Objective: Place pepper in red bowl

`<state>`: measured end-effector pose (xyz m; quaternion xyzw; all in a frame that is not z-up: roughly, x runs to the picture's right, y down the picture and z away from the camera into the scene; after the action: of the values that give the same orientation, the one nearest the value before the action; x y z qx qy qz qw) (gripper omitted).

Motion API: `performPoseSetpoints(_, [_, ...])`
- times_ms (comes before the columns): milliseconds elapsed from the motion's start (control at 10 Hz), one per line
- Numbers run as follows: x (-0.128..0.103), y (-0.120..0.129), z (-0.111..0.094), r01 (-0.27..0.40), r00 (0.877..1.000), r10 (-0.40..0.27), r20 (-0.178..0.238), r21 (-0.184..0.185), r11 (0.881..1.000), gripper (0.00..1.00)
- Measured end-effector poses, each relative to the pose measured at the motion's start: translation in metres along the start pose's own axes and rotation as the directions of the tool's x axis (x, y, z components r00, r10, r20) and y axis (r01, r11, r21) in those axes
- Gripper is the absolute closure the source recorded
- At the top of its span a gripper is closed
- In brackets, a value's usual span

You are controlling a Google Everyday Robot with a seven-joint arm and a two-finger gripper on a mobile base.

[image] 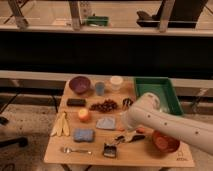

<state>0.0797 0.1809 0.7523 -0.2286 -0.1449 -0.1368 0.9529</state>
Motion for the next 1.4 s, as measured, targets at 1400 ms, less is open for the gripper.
performPoseSetpoints(1400, [0.059,-0.011,0.040,0.021,0.999,-0.020,-0.044,0.019,1.000,0.20])
